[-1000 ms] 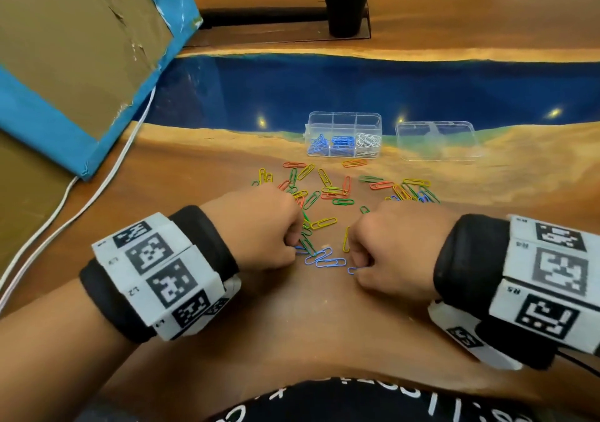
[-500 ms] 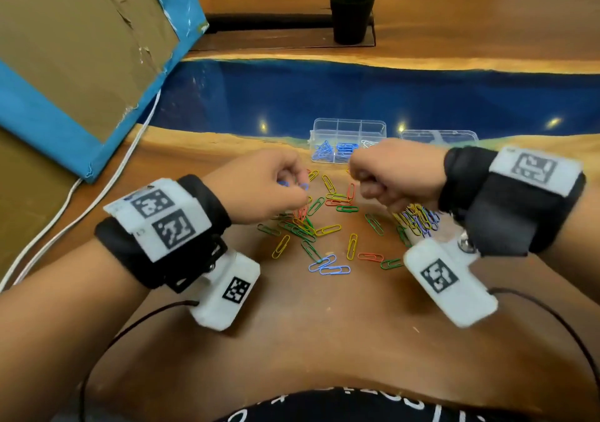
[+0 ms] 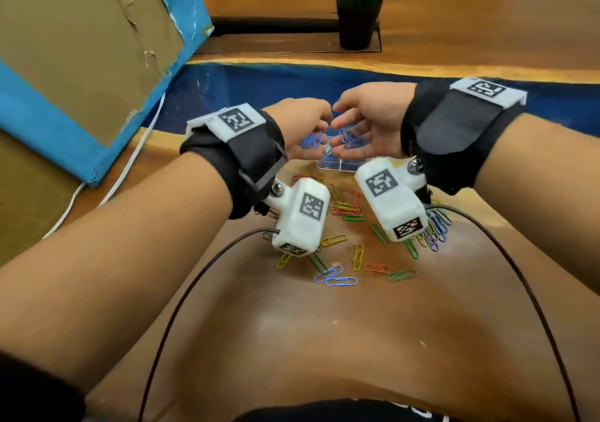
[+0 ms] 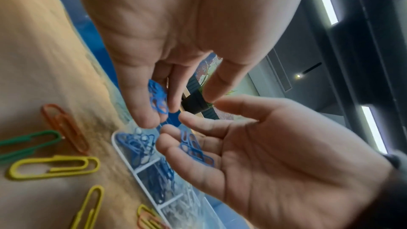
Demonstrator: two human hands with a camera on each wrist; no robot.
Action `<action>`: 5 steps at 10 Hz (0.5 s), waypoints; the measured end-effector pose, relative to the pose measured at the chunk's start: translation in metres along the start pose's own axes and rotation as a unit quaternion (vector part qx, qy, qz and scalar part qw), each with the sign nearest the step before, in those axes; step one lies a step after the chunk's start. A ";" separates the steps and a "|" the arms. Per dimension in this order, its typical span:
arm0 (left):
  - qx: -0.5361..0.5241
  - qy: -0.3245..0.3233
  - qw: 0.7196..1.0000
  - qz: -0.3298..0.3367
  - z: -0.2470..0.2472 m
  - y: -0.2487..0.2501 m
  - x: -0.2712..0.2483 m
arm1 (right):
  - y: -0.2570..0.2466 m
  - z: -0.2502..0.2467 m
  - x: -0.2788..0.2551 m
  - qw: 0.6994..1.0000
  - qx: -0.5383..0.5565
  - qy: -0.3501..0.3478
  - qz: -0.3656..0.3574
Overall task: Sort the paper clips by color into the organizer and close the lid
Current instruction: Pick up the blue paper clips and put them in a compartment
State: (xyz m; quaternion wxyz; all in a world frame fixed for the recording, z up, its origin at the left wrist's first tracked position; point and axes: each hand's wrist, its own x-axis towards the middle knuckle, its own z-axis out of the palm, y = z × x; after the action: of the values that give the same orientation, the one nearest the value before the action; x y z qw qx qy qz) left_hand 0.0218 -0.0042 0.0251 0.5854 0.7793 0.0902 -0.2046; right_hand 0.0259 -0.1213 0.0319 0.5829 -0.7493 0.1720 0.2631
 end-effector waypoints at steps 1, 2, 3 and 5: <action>-0.038 0.005 0.999 -0.009 0.005 0.004 -0.002 | -0.001 0.000 0.000 1.000 0.016 -0.001 -0.010; -0.041 0.020 0.999 -0.011 0.009 0.007 -0.004 | -0.003 0.000 -0.003 1.000 0.014 -0.001 -0.011; -0.029 0.038 0.999 -0.019 0.010 0.007 -0.004 | -0.002 0.000 -0.007 1.000 0.014 0.000 -0.010; 0.064 0.054 0.996 0.040 0.005 -0.001 -0.001 | 0.004 -0.002 -0.013 0.999 0.018 0.019 -0.029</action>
State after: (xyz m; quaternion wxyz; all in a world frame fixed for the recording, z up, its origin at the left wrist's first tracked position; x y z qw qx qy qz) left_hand 0.0193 -0.0084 0.0240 0.5361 0.8281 0.0771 -0.1445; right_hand 0.0132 -0.1252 0.0370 0.6003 -0.7480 0.1664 0.2289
